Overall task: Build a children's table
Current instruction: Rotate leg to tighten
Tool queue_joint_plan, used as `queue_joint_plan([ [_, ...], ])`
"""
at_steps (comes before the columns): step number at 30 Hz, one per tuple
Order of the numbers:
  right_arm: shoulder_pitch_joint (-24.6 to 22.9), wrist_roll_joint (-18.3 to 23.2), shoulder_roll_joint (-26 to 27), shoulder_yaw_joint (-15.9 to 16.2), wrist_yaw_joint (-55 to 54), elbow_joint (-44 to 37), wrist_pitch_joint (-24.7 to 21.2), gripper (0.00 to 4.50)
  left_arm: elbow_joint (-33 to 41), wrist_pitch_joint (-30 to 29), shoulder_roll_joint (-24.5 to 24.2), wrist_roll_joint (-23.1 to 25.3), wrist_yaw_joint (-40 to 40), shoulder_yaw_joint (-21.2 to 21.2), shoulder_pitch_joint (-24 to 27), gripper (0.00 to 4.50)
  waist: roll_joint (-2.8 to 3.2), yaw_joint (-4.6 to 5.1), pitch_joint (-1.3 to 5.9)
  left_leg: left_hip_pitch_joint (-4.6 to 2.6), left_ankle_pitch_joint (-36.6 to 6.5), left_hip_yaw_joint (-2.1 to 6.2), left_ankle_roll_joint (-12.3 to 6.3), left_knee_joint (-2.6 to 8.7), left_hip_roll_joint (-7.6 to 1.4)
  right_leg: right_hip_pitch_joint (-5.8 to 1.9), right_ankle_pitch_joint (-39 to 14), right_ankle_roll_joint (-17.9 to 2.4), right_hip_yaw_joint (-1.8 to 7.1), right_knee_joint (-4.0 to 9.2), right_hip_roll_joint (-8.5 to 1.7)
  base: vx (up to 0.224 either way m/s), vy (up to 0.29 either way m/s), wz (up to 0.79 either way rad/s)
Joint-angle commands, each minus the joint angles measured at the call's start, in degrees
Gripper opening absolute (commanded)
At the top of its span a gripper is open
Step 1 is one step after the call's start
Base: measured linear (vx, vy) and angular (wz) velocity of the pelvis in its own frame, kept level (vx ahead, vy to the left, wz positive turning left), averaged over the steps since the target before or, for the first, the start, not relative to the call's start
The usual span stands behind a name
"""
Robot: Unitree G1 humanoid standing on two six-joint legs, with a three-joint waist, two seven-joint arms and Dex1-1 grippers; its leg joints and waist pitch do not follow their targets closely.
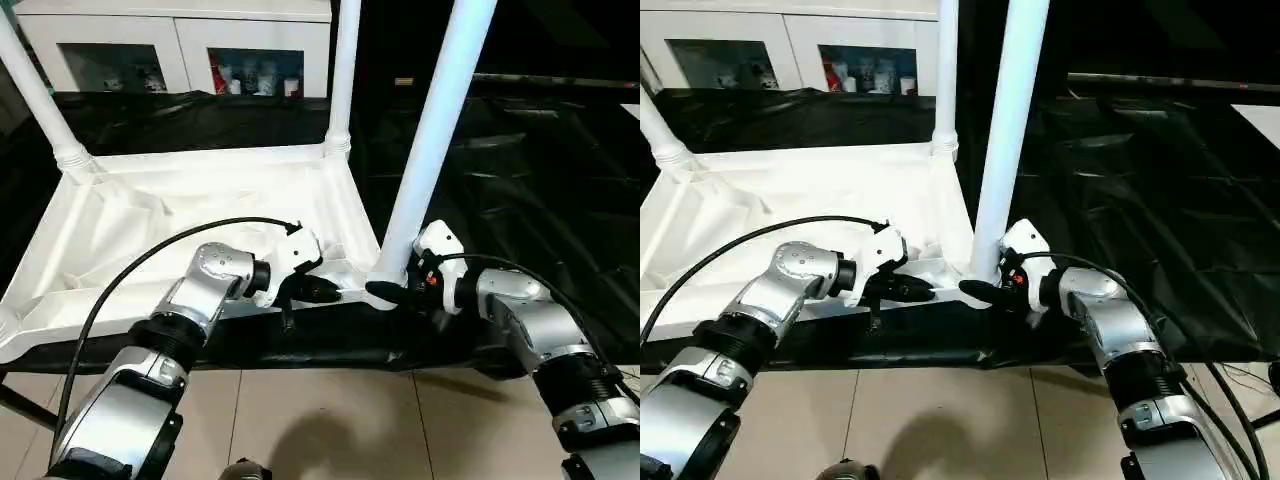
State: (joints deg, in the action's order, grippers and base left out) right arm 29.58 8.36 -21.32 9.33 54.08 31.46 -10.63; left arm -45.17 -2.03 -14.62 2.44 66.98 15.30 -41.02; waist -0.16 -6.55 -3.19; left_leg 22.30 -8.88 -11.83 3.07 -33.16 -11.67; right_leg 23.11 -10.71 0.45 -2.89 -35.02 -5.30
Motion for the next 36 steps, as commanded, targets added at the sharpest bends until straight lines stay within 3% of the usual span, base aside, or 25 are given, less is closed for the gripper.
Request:
queue_joint_plan([
  [1,-0.5,-0.6,1.3,-0.5,-2.6,2.3,-0.5,2.74,1.6,0.4,1.1,-1.3,0.7,-0.2,0.5,0.0,-1.01,0.06,3.99,-1.31,-11.9,0.84,-2.45,3.4,-1.71,-2.35,-10.0,-13.1,1.89,3.98,-3.07,0.0,0.0,0.0],
  [4,-0.5,-0.9,3.1,-1.7,-6.9,5.0,-0.5,2.74,0.2,0.2,1.8,-0.6,-2.4,-0.6,0.0,0.0,-1.02,0.26,3.83,-1.43,-13.6,0.91,-1.7,3.6,-1.71,-2.13,-12.6,-12.6,1.93,4.32,-3.17,0.0,0.0,0.0],
  [5,-0.3,-1.1,4.0,-2.3,-9.3,6.2,-0.5,2.73,-0.7,-0.1,2.3,-0.2,-4.4,-0.9,-0.5,0.0,-1.56,0.46,3.75,-1.4,-14.5,0.97,-1.16,3.77,-1.69,-2.2,-14.7,-12.0,1.87,4.53,-3.19,0.0,0.0,0.0],
  [6,0.0,-1.3,5.5,-3.3,-13.1,8.0,-0.5,2.73,-2.2,-0.6,3.2,0.2,-7.6,-1.5,-1.3,0.0,-1.18,0.54,3.61,-1.66,-15.8,1.06,-0.47,3.95,-1.71,-1.91,-17.0,-11.4,1.93,4.78,-3.24,0.0,0.0,0.0],
  [7,0.1,-1.3,6.0,-3.6,-14.4,8.6,-0.4,2.73,-2.6,-0.6,3.4,0.3,-8.5,-1.7,-1.6,0.0,-1.43,0.75,3.51,-1.7,-16.8,1.1,-0.06,4.06,-1.72,-1.81,-18.4,-11.1,1.93,4.94,-3.26,0.0,0.0,0.0],
  [9,1.1,-1.2,8.3,-5.6,-21.0,11.2,0.2,2.73,-4.3,-1.5,4.6,0.9,-12.8,-2.3,-2.5,0.0,-1.33,1.07,3.58,-1.92,-18.2,1.3,1.12,4.2,-1.7,-1.7,-20.7,-10.4,1.95,5.18,-3.38,0.0,0.0,0.0],
  [10,2.8,-0.4,11.4,-8.8,-30.4,14.4,0.9,2.73,-6.7,-2.4,6.4,1.6,-19.6,-3.3,-3.9,0.0,-1.59,1.3,3.62,-1.7,-18.4,1.42,1.42,4.3,-1.73,-1.84,-20.4,-10.2,1.92,5.03,-3.36,0.0,0.0,0.0],
  [13,5.3,0.3,15.0,-12.3,-41.8,18.3,2.1,2.72,-10.3,-3.6,9.0,1.7,-29.5,-5.2,-6.1,0.0,-1.51,1.75,3.73,-1.78,-18.6,1.54,2.47,4.4,-1.58,-1.76,-20.3,-9.9,1.89,5.15,-3.36,0.0,0.0,0.0],
  [15,6.8,0.1,16.4,-13.0,-45.8,20.3,3.0,2.72,-12.1,-4.1,10.5,1.3,-33.7,-6.3,-7.2,0.0,-1.63,1.68,3.72,-2.1,-19.1,1.22,1.87,4.13,-1.4,-1.46,-19.4,-9.9,2.03,5.35,-3.19,0.0,0.0,0.0],
  [16,7.5,-0.3,17.0,-12.9,-47.1,21.0,3.3,2.72,-12.7,-3.9,10.9,1.5,-34.8,-6.3,-7.6,0.0,-1.66,1.6,3.8,-1.89,-18.3,1.27,1.44,4.14,-1.34,-1.67,-18.2,-10.0,2.05,5.24,-3.16,0.0,0.0,0.0],
  [17,8.8,-1.6,17.5,-11.9,-48.0,22.1,4.0,2.72,-13.6,-3.7,11.3,2.2,-35.8,-6.0,-8.1,0.0,-1.23,1.54,3.85,-1.84,-17.6,1.21,1.13,4.04,-1.29,-1.62,-16.9,-10.0,2.1,5.17,-3.13,0.0,0.0,0.0],
  [19,10.0,-3.0,17.8,-10.7,-47.7,23.1,5.2,2.72,-14.3,-3.2,11.4,3.0,-35.6,-5.4,-8.5,0.0,-1.48,1.56,3.99,-1.58,-16.4,1.12,0.44,3.97,-1.18,-1.92,-14.4,-10.2,2.03,4.96,-3.01,0.0,0.0,0.0],
  [22,10.7,-3.5,17.8,-10.5,-46.9,24.0,6.9,2.72,-14.4,-2.6,11.1,3.3,-34.8,-5.1,-8.6,0.0,-1.21,1.44,4.09,-1.42,-14.7,1.06,-0.37,3.84,-1.22,-2.17,-11.1,-10.7,2.03,4.65,-2.95,0.0,0.0,0.0],
  [24,11.5,-3.5,17.9,-10.9,-46.3,25.2,9.6,3.42,-15.0,-1.3,10.7,3.7,-34.1,-4.7,-8.9,0.0,-0.74,1.45,4.15,-1.48,-14.5,1.07,-0.63,3.8,-1.2,-2.18,-9.3,-11.6,1.96,4.43,-2.88,0.0,0.0,0.0],
  [26,11.6,-3.1,17.7,-11.1,-45.2,25.1,10.6,3.42,-15.2,-0.5,10.5,3.9,-33.7,-4.5,-8.9,0.0,-0.99,1.47,4.12,-1.5,-15.0,1.02,-0.76,3.81,-1.25,-2.29,-9.1,-12.0,1.96,4.47,-2.87,0.0,0.0,0.0],
  [27,11.5,-2.9,17.5,-11.1,-44.4,25.0,11.0,3.54,-15.3,-0.4,10.4,3.9,-33.4,-4.3,-8.9,0.0,-0.53,1.45,4.08,-1.51,-15.4,1.09,-0.77,3.85,-1.23,-2.27,-9.4,-12.0,1.94,4.47,-2.86,0.0,0.0,0.0],
  [29,11.3,-2.9,16.1,-11.0,-41.8,24.3,12.4,3.69,-15.1,0.6,9.8,3.7,-31.9,-4.0,-8.5,0.0,-0.71,1.77,4.08,-1.11,-15.7,1.23,-0.76,3.95,-1.15,-2.71,-10.5,-11.6,1.86,4.53,-2.93,0.0,0.0,0.0],
  [31,10.9,-2.8,15.2,-11.0,-39.8,23.5,12.5,3.87,-14.5,1.3,9.4,3.7,-30.5,-3.7,-8.1,0.0,-0.7,1.69,4.13,-1.41,-15.0,1.07,-1.06,3.73,-1.23,-2.47,-9.8,-12.0,1.93,4.53,-2.89,0.0,0.0,0.0],
  [33,10.1,-2.1,14.2,-10.9,-36.7,21.8,11.9,4.07,-13.6,1.8,8.8,3.6,-28.8,-3.4,-7.5,0.0,-0.71,1.71,4.13,-1.26,-14.0,1.02,-1.67,3.65,-1.2,-2.63,-8.6,-12.6,1.94,4.36,-2.84,0.0,0.0,0.0],
  [36,6.6,-1.8,9.4,-7.8,-24.9,15.1,10.0,4.07,-11.4,4.3,6.8,3.0,-22.1,-2.4,-5.6,0.0,-0.9,1.32,4.06,-1.21,-12.9,0.98,-3.63,3.5,-1.29,-2.92,-6.4,-13.0,1.87,4.28,-2.76,0.0,0.0,0.0],
])
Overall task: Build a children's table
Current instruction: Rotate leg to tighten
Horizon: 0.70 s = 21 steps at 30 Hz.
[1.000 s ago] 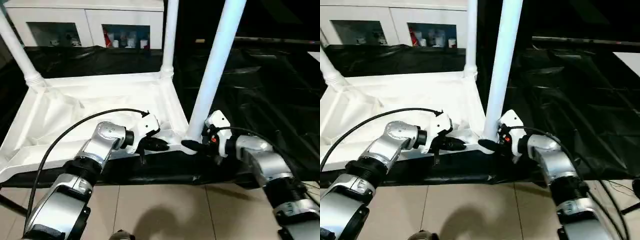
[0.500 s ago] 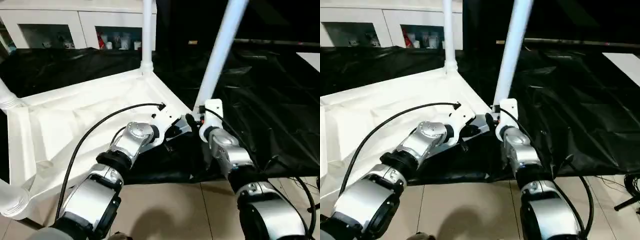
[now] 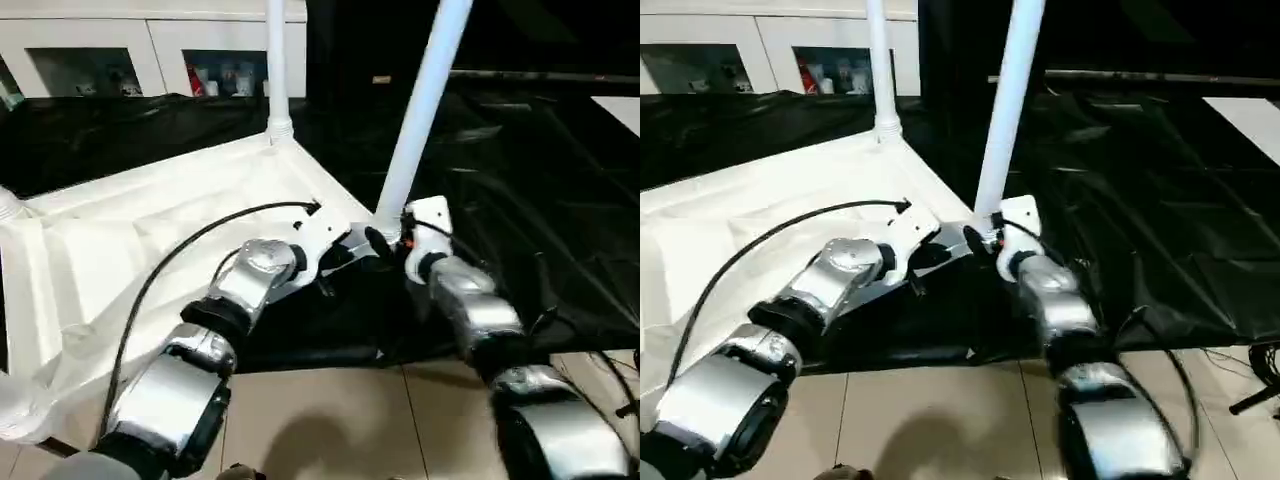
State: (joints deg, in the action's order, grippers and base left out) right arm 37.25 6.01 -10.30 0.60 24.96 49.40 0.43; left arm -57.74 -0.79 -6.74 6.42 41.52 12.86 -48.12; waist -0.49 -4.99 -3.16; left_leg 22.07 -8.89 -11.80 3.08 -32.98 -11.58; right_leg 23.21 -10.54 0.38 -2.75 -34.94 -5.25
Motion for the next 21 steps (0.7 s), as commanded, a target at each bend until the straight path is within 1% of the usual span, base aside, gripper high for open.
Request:
queue_joint_plan([
  [1,-2.2,0.6,-3.1,1.8,7.3,-4.9,-1.5,4.07,1.9,3.8,-1.7,-1.2,5.5,0.4,2.1,0.0,-0.68,-0.41,3.99,-1.0,-12.7,0.92,-4.1,3.25,-1.41,-2.99,-6.8,-13.0,1.75,4.23,-2.85,0.0,0.0,0.0],
  [2,-3.0,0.8,-4.1,2.3,9.6,-6.2,-2.0,4.07,2.6,4.3,-2.2,-1.5,7.1,0.6,2.6,0.0,-0.62,-0.4,4.02,-1.03,-12.7,0.88,-4.12,3.23,-1.46,-2.9,-6.9,-13.0,1.78,4.17,-2.82,0.0,0.0,0.0],
  [3,-4.5,1.1,-6.3,3.4,14.2,-8.8,-2.6,4.07,4.2,4.9,-3.1,-2.2,10.8,1.1,3.7,0.0,-0.65,-0.47,3.95,-1.05,-12.9,0.9,-4.28,3.29,-1.46,-3.0,-7.2,-13.1,1.72,4.22,-2.76,0.0,0.0,0.0],
  [4,-5.3,1.3,-7.5,4.0,16.5,-10.0,-2.8,4.07,5.1,5.1,-3.6,-2.6,12.7,1.3,4.2,0.0,-0.64,-0.57,3.87,-0.98,-12.8,0.86,-4.2,3.28,-1.66,-2.9,-7.5,-13.3,1.78,4.17,-2.86,0.0,0.0,0.0],
  [5,-6.0,1.6,-8.5,4.4,19.1,-11.1,-3.4,4.07,6.0,5.2,-4.1,-2.9,14.6,1.7,4.7,0.0,-0.36,-0.67,3.97,-1.08,-13.1,0.85,-3.93,3.25,-1.67,-2.84,-7.9,-13.6,1.74,4.12,-2.83,0.0,0.0,0.0],
  [6,-6.7,1.1,-9.9,5.3,21.3,-12.0,-3.0,4.07,7.2,5.1,-5.0,-3.0,16.8,2.4,5.2,0.0,-0.44,-0.6,3.9,-1.09,-13.8,0.81,-3.62,3.31,-1.69,-2.75,-8.6,-13.8,1.7,4.16,-2.74,0.0,0.0,0.0],
  [7,-6.7,1.1,-9.9,5.3,21.3,-12.0,-3.0,4.07,7.2,5.1,-5.0,-3.0,16.8,2.4,5.2,0.0,-0.4,-0.74,3.87,-1.19,-14.3,0.86,-3.3,3.41,-1.8,-2.71,-9.3,-13.8,1.67,4.22,-2.8,0.0,0.0,0.0],
  [8,-7.2,0.5,-10.8,5.9,22.7,-12.4,-2.7,4.07,8.2,5.1,-5.6,-2.9,18.6,3.0,5.6,0.0,-0.46,-0.63,3.85,-1.21,-15.1,0.83,-2.89,3.41,-1.85,-2.56,-10.0,-14.0,1.74,4.23,-2.84,0.0,0.0,0.0],
  [9,-7.2,0.5,-10.9,5.9,22.9,-12.5,-2.6,4.07,8.3,5.1,-5.8,-2.9,18.8,3.1,5.7,0.0,-0.38,-0.71,3.83,-1.27,-15.4,0.9,-2.65,3.47,-1.9,-2.51,-10.6,-14.0,1.73,4.27,-2.9,0.0,0.0,0.0],
  [10,-7.8,0.9,-11.8,6.1,25.2,-13.3,-2.9,4.07,9.8,4.6,-6.6,-3.1,21.1,3.8,6.3,0.0,-0.34,-0.72,3.76,-1.36,-16.1,0.81,-2.34,3.49,-1.85,-2.32,-11.5,-13.9,1.8,4.4,-2.87,0.0,0.0,0.0],
  [11,-8.0,1.4,-12.3,6.1,26.3,-13.9,-3.3,4.07,10.9,4.2,-7.0,-3.4,22.5,4.0,6.7,0.0,-0.33,-0.86,3.77,-1.4,-16.5,0.9,-2.17,3.54,-1.91,-2.4,-12.0,-13.8,1.78,4.42,-2.96,0.0,0.0,0.0],
  [12,-8.4,2.4,-13.1,6.1,28.4,-15.5,-4.5,4.07,12.8,3.3,-7.5,-4.1,24.7,4.0,7.4,0.0,-0.65,-1.14,3.73,-1.33,-16.2,0.92,-2.3,3.61,-2.03,-2.53,-12.3,-13.5,1.82,4.33,-3.01,0.0,0.0,0.0],
  [13,-8.6,3.1,-13.4,6.3,29.7,-16.6,-5.5,4.07,14.1,2.5,-7.8,-4.6,26.0,4.1,7.8,0.0,-0.63,-1.22,3.72,-1.23,-15.9,0.91,-2.46,3.58,-2.03,-2.5,-12.2,-13.5,1.81,4.29,-2.99,0.0,0.0,0.0],
  [15,-8.8,3.4,-13.6,6.8,31.3,-17.8,-6.8,4.07,15.5,1.8,-8.1,-4.8,27.3,4.0,8.4,0.0,-0.5,-1.46,3.76,-1.29,-15.3,0.81,-2.47,3.53,-2.07,-2.31,-11.4,-13.6,1.84,4.16,-2.92,0.0,0.0,0.0],
  [16,-8.7,3.2,-13.6,7.1,31.5,-17.6,-6.9,4.07,15.6,1.7,-8.2,-4.8,27.4,4.0,8.5,0.0,-0.38,-1.54,3.77,-1.32,-15.2,0.82,-2.36,3.56,-2.03,-2.3,-11.4,-13.7,1.82,4.18,-2.92,0.0,0.0,0.0],
  [18,-7.9,2.2,-12.9,7.8,31.8,-16.1,-6.2,4.07,15.8,1.5,-8.3,-4.7,27.8,4.1,8.8,0.0,-0.38,-1.57,3.8,-1.35,-15.3,0.85,-1.78,3.57,-1.98,-2.23,-11.4,-13.5,1.83,4.19,-2.99,0.0,0.0,0.0],
  [21,-7.5,2.6,-12.3,7.7,32.1,-15.4,-6.2,4.07,16.0,1.3,-8.5,-4.8,28.0,4.2,8.9,0.0,-0.52,-1.56,3.83,-1.33,-15.3,0.85,-1.49,3.56,-1.92,-2.27,-11.4,-13.4,1.85,4.2,-3.0,0.0,0.0,0.0],
])
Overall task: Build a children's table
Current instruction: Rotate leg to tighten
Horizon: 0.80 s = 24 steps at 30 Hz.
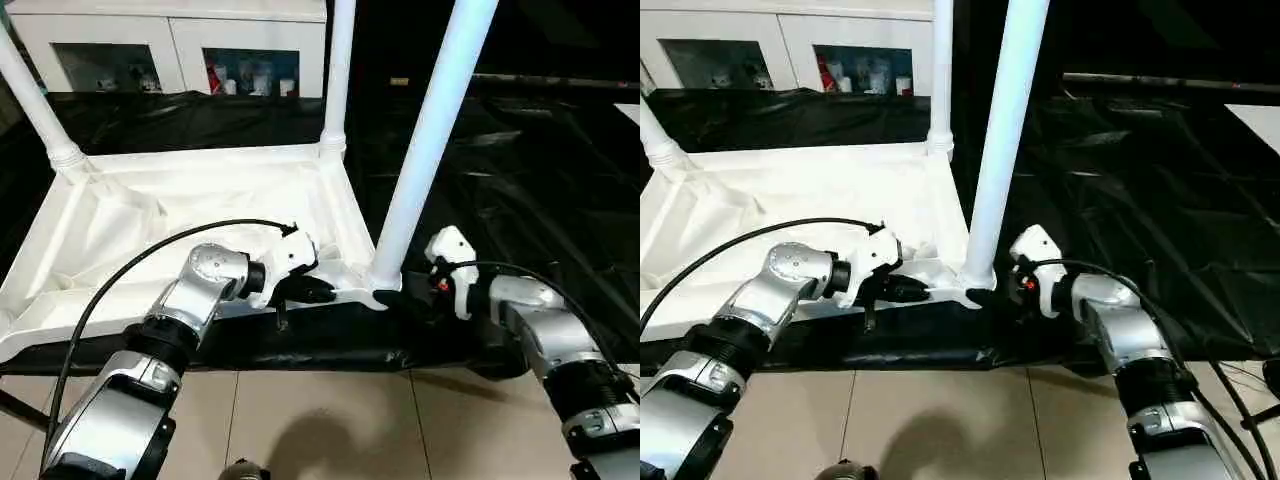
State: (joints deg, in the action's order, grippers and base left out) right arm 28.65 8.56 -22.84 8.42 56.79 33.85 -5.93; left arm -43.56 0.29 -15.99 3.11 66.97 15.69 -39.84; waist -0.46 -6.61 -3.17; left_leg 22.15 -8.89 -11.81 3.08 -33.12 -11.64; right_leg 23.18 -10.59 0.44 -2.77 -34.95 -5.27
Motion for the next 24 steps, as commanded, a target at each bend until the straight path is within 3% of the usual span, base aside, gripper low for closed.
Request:
queue_joint_plan([
  [1,1.2,0.3,0.4,-0.2,0.6,0.3,0.0,4.07,1.9,0.1,0.7,-1.5,2.6,1.4,0.7,0.0,-0.49,0.12,3.82,-1.32,-15.3,0.93,-1.46,3.77,-1.85,-2.29,-11.4,-13.4,1.84,4.17,-3.0,0.0,0.0,0.0],
  [8,1.3,0.8,1.0,0.0,2.3,-0.2,-0.8,3.64,3.4,-1.2,0.3,-1.5,2.7,1.4,1.3,0.0,-0.55,-0.01,3.98,-1.32,-13.6,0.85,-2.03,3.58,-1.91,-2.37,-8.7,-14.0,1.83,3.79,-2.96,0.0,0.0,0.0],
  [17,1.4,0.6,2.0,0.1,2.7,1.3,-0.3,2.85,4.0,-1.9,0.0,-1.1,2.8,1.3,1.6,0.0,-0.51,0.06,3.92,-1.37,-14.0,0.86,-1.8,3.6,-1.84,-2.33,-10.0,-13.6,1.84,3.97,-2.95,0.0,0.0,0.0],
  [24,1.0,0.9,2.2,-0.3,2.9,1.2,-0.8,2.77,4.4,-2.5,0.1,-0.9,2.4,1.2,1.8,0.0,-0.56,0.09,3.98,-1.31,-13.4,0.86,-1.99,3.54,-1.83,-2.41,-9.6,-13.6,1.82,3.87,-2.95,0.0,0.0,0.0],
])
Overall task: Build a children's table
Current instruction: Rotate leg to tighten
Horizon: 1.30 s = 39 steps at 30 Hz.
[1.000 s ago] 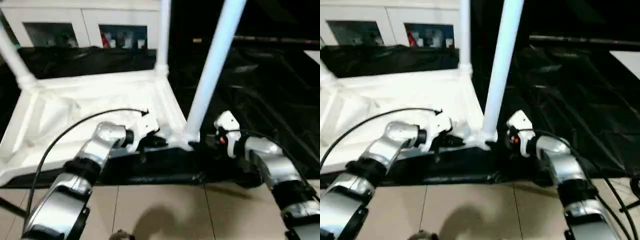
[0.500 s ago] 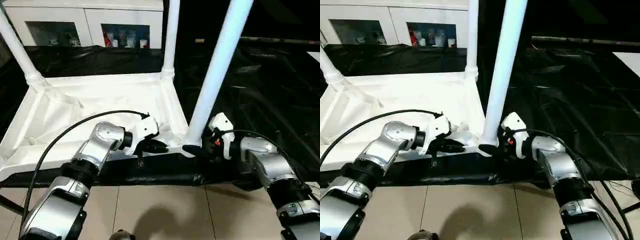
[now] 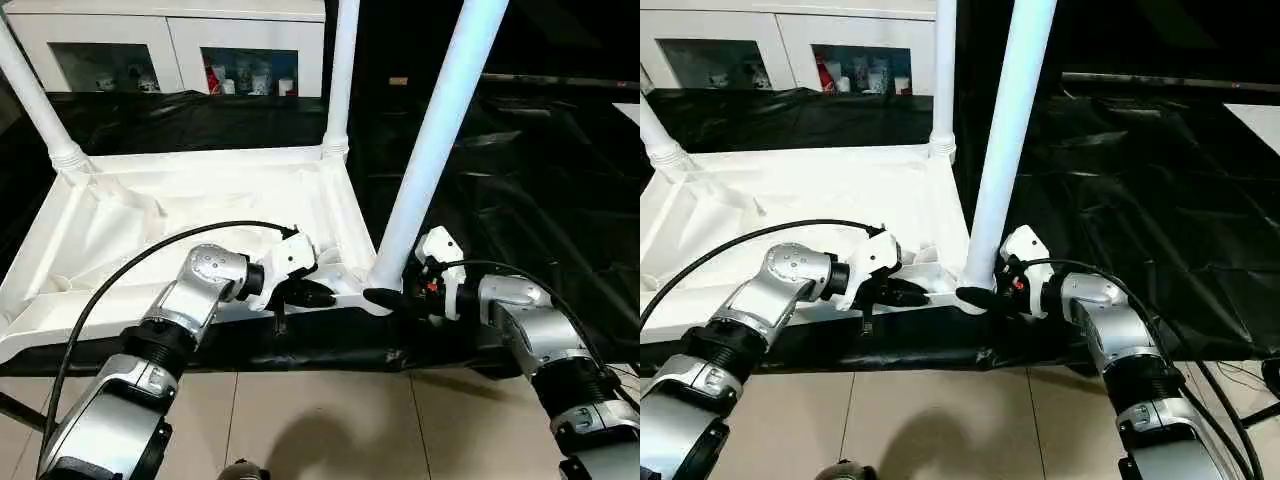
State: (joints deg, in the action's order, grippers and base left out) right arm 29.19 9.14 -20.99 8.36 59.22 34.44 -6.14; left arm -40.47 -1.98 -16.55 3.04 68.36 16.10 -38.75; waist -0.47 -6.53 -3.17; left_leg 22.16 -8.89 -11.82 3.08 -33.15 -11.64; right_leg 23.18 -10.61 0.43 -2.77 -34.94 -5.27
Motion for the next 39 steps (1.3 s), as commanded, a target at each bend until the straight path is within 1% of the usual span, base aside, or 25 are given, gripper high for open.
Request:
queue_joint_plan([
  [1,0.5,0.4,0.6,-0.6,-0.3,1.1,-0.7,2.77,1.2,-0.2,0.8,-0.7,0.6,0.7,0.7,0.0,-0.46,0.01,4.02,-1.43,-13.3,0.84,-1.98,3.53,-1.84,-2.34,-9.1,-13.8,1.84,3.84,-2.94,0.0,0.0,0.0],
  [2,0.5,0.4,0.8,-0.8,-0.7,1.3,-0.7,2.77,1.1,-0.2,0.8,-0.7,0.3,0.7,0.7,0.0,-0.53,0.07,3.99,-1.34,-13.3,0.84,-2.01,3.53,-1.81,-2.39,-9.0,-13.8,1.83,3.81,-2.91,0.0,0.0,0.0],
  [3,1.6,-0.1,2.4,-2.8,-7.2,4.5,-0.7,2.77,-1.0,-0.5,1.8,0.2,-3.7,0.0,-0.2,0.0,-0.41,0.09,3.99,-1.39,-13.5,0.84,-1.91,3.54,-1.79,-2.33,-9.2,-13.8,1.84,3.83,-2.91,0.0,0.0,0.0],
  [4,1.6,-0.1,2.4,-2.8,-7.2,4.5,-0.7,2.76,-1.0,-0.5,1.8,0.2,-3.7,0.0,-0.2,0.0,-0.38,0.29,3.92,-1.44,-14.0,0.8,-1.64,3.59,-1.79,-2.14,-9.7,-13.9,1.9,3.92,-2.95,0.0,0.0,0.0],
  [5,2.5,-0.6,3.8,-4.3,-12.8,7.1,-0.6,2.76,-3.0,-0.8,2.9,0.7,-7.4,-0.8,-1.2,0.0,-0.46,0.41,3.84,-1.52,-15.2,0.97,-0.88,3.74,-1.67,-2.2,-12.1,-13.5,1.81,4.16,-2.99,0.0,0.0,0.0],
  [6,2.6,-0.6,4.0,-4.5,-13.8,7.6,-0.7,2.76,-3.3,-0.8,3.1,0.8,-8.0,-0.9,-1.4,0.0,-0.38,0.7,3.74,-1.68,-16.5,1.0,-0.13,3.83,-1.64,-2.02,-14.3,-13.1,1.88,4.46,-3.07,0.0,0.0,0.0],
  [7,3.3,-0.9,5.2,-5.7,-18.4,9.6,-0.9,2.76,-5.0,-1.2,4.0,1.2,-10.8,-1.5,-2.3,0.0,-0.38,0.7,3.74,-1.68,-16.5,1.0,-0.13,3.83,-1.64,-2.02,-14.3,-13.1,1.88,4.46,-3.07,0.0,0.0,0.0],
  [9,4.8,-0.4,8.5,-8.7,-29.2,13.4,-1.9,2.76,-8.8,-2.4,6.3,2.2,-18.0,-2.4,-4.7,0.0,-0.36,1.52,3.69,-1.7,-18.4,1.2,1.51,4.07,-1.47,-1.89,-18.0,-11.7,1.88,4.81,-3.01,0.0,0.0,0.0],
  [10,5.3,-0.2,9.5,-9.7,-32.5,14.4,-2.1,2.76,-10.0,-2.9,7.1,2.4,-20.3,-2.8,-5.5,0.0,-0.3,1.59,3.74,-1.88,-19.1,1.33,1.63,4.08,-1.5,-1.88,-18.8,-11.1,1.81,4.99,-3.04,0.0,0.0,0.0],
  [11,6.3,0.2,11.4,-10.9,-37.6,15.9,-2.1,2.76,-12.2,-4.0,8.8,2.6,-25.6,-3.7,-7.0,0.0,-0.15,1.78,3.72,-1.7,-19.0,1.27,1.65,4.04,-1.51,-1.89,-18.1,-11.2,1.92,4.85,-3.02,0.0,0.0,0.0],
  [12,7.5,0.0,13.0,-11.6,-41.9,17.3,-1.7,2.75,-13.8,-5.1,10.5,2.5,-29.6,-4.5,-8.2,0.0,-0.14,1.87,3.71,-1.95,-19.4,1.33,2.0,4.11,-1.45,-1.69,-18.8,-11.1,1.89,5.1,-2.98,0.0,0.0,0.0],
  [14,8.2,-0.1,14.0,-11.9,-44.3,18.2,-1.4,2.75,-14.8,-5.8,11.4,2.4,-32.0,-4.9,-8.9,0.0,-0.31,1.81,3.73,-1.74,-19.2,1.34,1.8,4.07,-1.33,-1.87,-18.8,-10.8,1.82,5.24,-3.05,0.0,0.0,0.0],
  [16,10.3,-2.0,15.8,-10.8,-48.8,20.7,-0.3,2.75,-16.5,-5.9,13.2,2.8,-35.6,-5.1,-10.0,0.0,-0.35,1.85,3.88,-1.71,-17.8,1.15,1.23,3.88,-1.26,-1.72,-16.4,-11.0,1.9,5.05,-2.9,0.0,0.0,0.0],
  [18,11.3,-2.6,16.6,-10.5,-49.8,22.0,0.3,2.75,-17.3,-5.4,13.6,3.2,-36.1,-4.9,-10.3,0.0,-0.36,1.73,3.94,-1.51,-16.9,1.11,0.65,3.83,-1.18,-1.98,-15.2,-11.0,1.84,5.01,-2.94,0.0,0.0,0.0],
  [19,11.6,-2.9,16.9,-10.3,-50.0,22.4,0.6,2.75,-17.4,-5.1,13.7,3.3,-35.9,-4.7,-10.3,0.0,-0.54,1.66,4.01,-1.49,-16.5,1.06,0.39,3.74,-1.2,-1.98,-14.5,-11.1,1.86,4.94,-2.94,0.0,0.0,0.0],
  [20,11.8,-2.9,17.0,-10.3,-49.9,22.7,0.8,2.75,-17.5,-4.8,13.7,3.4,-35.8,-4.7,-10.3,0.0,-0.46,1.61,4.06,-1.34,-15.4,1.12,-0.1,3.76,-1.2,-2.23,-12.7,-11.4,1.83,4.65,-2.9,0.0,0.0,0.0],
  [22,12.4,-2.6,17.6,-10.6,-49.3,23.6,1.9,3.31,-17.8,-3.1,13.5,3.8,-34.8,-4.2,-10.3,0.0,-0.5,1.61,4.03,-1.25,-14.7,1.06,-0.91,3.75,-1.23,-2.29,-10.9,-11.8,1.79,4.51,-2.84,0.0,0.0,0.0],
  [24,12.7,-2.2,17.8,-11.2,-48.9,23.6,2.7,3.45,-18.1,-2.0,13.3,4.0,-34.3,-4.0,-10.2,0.0,-0.65,1.59,3.99,-1.32,-15.1,1.01,-1.05,3.77,-1.28,-2.28,-11.1,-11.9,1.8,4.57,-2.9,0.0,0.0,0.0],
  [27,13.4,-1.8,17.4,-11.9,-47.9,24.0,4.8,3.76,-18.4,-0.4,12.4,4.0,-32.3,-3.5,-9.9,0.0,-0.52,1.64,3.89,-1.38,-16.4,1.07,-0.88,3.89,-1.28,-2.24,-13.6,-11.5,1.79,4.82,-2.99,0.0,0.0,0.0],
  [31,13.3,-1.8,15.1,-11.6,-42.3,22.8,6.2,3.94,-18.2,1.0,11.3,3.9,-30.2,-3.3,-9.4,0.0,-0.65,1.59,3.92,-1.23,-16.1,1.07,-1.25,3.83,-1.29,-2.4,-13.9,-11.4,1.8,4.83,-3.05,0.0,0.0,0.0],
  [35,9.7,-2.5,10.2,-8.2,-30.3,16.6,5.2,4.35,-18.1,2.6,9.8,3.8,-27.6,-3.3,-9.0,0.0,-0.54,1.25,4.03,-1.07,-13.6,1.0,-2.61,3.61,-1.31,-2.68,-9.4,-11.9,1.76,4.37,-2.85,0.0,0.0,0.0],
  [36,7.4,-2.3,7.6,-6.4,-24.4,13.0,3.8,4.35,-17.8,3.1,9.2,3.5,-25.9,-3.3,-8.7,0.0,-0.66,1.09,4.07,-1.16,-13.3,0.95,-2.98,3.52,-1.35,-2.73,-8.5,-12.0,1.71,4.37,-2.8,0.0,0.0,0.0],
  [37,7.4,-2.3,7.6,-6.4,-24.4,13.0,3.8,4.35,-17.8,3.1,9.2,3.5,-25.9,-3.3,-8.7,0.0,-0.54,1.14,4.0,-1.12,-13.2,0.99,-3.13,3.53,-1.33,-2.78,-8.1,-12.2,1.73,4.33,-2.74,0.0,0.0,0.0],
  [38,5.3,-1.8,5.1,-5.0,-18.7,9.7,2.5,4.43,-17.3,4.3,8.6,3.2,-23.4,-2.9,-8.2,0.0,-0.43,1.12,4.04,-1.05,-12.9,0.97,-3.43,3.46,-1.31,-2.86,-7.3,-12.6,1.67,4.26,-2.68,0.0,0.0,0.0],
  [39,4.5,-1.5,4.1,-4.5,-16.5,8.4,1.9,4.43,-17.0,5.0,8.4,3.1,-22.3,-2.7,-8.0,0.0,-0.62,1.03,4.08,-0.98,-12.7,0.93,-3.82,3.37,-1.39,-2.97,-6.4,-13.0,1.66,4.12,-2.68,0.0,0.0,0.0],
])
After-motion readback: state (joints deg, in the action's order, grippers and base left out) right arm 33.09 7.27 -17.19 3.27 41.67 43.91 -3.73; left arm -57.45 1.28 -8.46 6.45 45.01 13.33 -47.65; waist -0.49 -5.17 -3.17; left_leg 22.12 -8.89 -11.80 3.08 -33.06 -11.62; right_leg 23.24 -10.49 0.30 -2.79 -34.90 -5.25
